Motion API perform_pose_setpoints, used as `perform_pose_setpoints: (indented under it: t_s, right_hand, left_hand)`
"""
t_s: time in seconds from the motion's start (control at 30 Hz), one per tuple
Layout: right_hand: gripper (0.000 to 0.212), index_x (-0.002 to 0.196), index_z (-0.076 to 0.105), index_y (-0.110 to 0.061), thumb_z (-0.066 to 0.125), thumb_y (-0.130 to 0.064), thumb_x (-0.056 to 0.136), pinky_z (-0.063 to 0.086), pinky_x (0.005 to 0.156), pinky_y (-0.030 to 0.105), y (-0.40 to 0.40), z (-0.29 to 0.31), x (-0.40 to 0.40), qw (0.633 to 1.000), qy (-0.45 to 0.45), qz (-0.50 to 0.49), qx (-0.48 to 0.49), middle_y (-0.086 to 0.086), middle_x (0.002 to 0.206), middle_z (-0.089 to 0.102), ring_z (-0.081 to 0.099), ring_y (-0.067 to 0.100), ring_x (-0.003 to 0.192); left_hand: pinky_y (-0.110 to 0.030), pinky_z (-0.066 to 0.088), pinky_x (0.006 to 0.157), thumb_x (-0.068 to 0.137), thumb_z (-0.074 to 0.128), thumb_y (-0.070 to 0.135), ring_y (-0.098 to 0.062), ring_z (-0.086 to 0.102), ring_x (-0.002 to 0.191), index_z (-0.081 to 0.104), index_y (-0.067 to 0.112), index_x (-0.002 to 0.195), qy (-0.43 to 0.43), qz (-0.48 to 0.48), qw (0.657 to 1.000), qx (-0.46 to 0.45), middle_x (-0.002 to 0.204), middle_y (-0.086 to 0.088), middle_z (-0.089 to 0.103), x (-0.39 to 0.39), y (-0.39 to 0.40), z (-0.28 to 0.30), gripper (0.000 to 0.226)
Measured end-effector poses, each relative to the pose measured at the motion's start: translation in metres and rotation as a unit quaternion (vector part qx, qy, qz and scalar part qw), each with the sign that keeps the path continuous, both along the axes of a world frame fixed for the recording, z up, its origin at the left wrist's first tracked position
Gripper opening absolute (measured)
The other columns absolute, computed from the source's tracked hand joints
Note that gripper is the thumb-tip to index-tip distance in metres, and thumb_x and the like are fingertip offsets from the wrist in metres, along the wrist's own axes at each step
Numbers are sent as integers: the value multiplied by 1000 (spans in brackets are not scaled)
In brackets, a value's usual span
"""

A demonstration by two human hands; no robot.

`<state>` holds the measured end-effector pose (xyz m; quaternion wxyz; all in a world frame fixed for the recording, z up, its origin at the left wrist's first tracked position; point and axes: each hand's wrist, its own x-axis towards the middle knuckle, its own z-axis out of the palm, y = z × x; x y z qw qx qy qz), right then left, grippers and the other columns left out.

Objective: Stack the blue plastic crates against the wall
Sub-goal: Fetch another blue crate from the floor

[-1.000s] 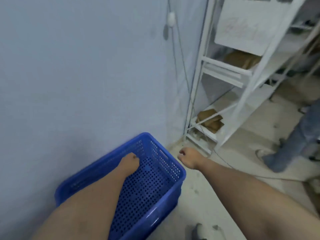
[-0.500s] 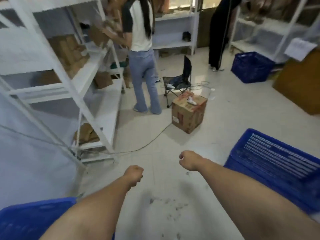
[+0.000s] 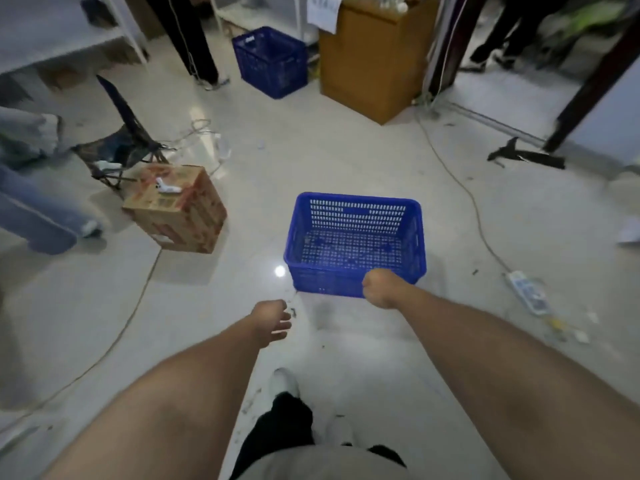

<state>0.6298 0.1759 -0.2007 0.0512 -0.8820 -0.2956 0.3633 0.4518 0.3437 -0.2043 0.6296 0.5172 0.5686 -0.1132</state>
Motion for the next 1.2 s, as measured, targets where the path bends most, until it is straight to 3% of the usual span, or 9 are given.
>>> perform_pose_setpoints:
  t_s: [0.13,0.23,0.33,0.43,0.63,0.73,0.9,1.03,1.2]
  right_hand:
    - [20,102,61,-6,45,-15,93,43,73,35,-8,2,46,999,-10,-5,-45,12,106,59,54,27,88]
    - [12,91,57,-9,45,-12,91,42,70,34,1,8,89,997,-21,-12,-73,13,101,59,54,28,84]
    - [22,102,63,-6,43,-12,93,45,71,34,23,18,136,996,-24,-28,-83,7,97,58,56,24,84]
    - [19,97,63,-11,44,-15,93,48,69,32,51,25,185,995,-17,-57,-80,5,98,63,61,22,86]
    - [20,96,63,-13,43,-15,94,44,63,26,108,29,263,994,-18,-90,-53,6,99,65,63,23,88]
    - [20,91,61,-13,42,-12,94,46,66,29,134,22,295,995,-2,-77,-56,10,102,66,64,26,93]
    - [25,76,54,-17,40,-11,95,43,68,30,188,-2,366,998,1,-32,-45,4,89,58,58,25,86]
    - [27,107,67,-5,44,-15,95,48,81,34,230,-47,428,1000,0,9,-29,11,110,65,62,30,102]
    - [30,115,64,2,45,-13,96,52,84,44,267,-142,487,998,49,26,1,23,112,65,63,36,99]
  left_hand:
    - [-31,48,62,94,47,12,-23,58,74,55,6,88,-9,-25,999,-31,88,-10,58,67,1,-20,11]
    - [-26,36,53,94,40,8,-17,43,55,46,14,75,-21,-36,996,-78,70,-5,46,116,7,-42,21]
    - [-26,38,53,95,40,10,-15,41,49,46,12,77,-5,-39,993,-110,66,-4,46,168,23,-59,19]
    - [-29,42,56,96,42,10,-18,46,56,49,6,89,2,-12,991,-130,73,-8,54,213,48,-71,10]
    - [-29,29,51,96,34,5,-15,30,50,45,7,83,15,22,990,-140,62,-6,41,284,103,-78,17]
    - [-28,33,50,96,35,6,-16,33,49,45,6,84,24,44,987,-152,64,-7,44,306,121,-88,16]
    - [-30,40,56,98,34,8,-18,44,57,48,6,89,19,143,974,-173,72,-9,51,341,137,-117,17]
    - [-27,37,48,97,34,10,-18,40,56,47,7,105,36,254,952,-168,72,-7,47,361,125,-162,16]
    - [-29,33,50,92,40,6,-18,40,54,47,7,89,101,426,885,-158,68,-8,44,389,83,-219,8]
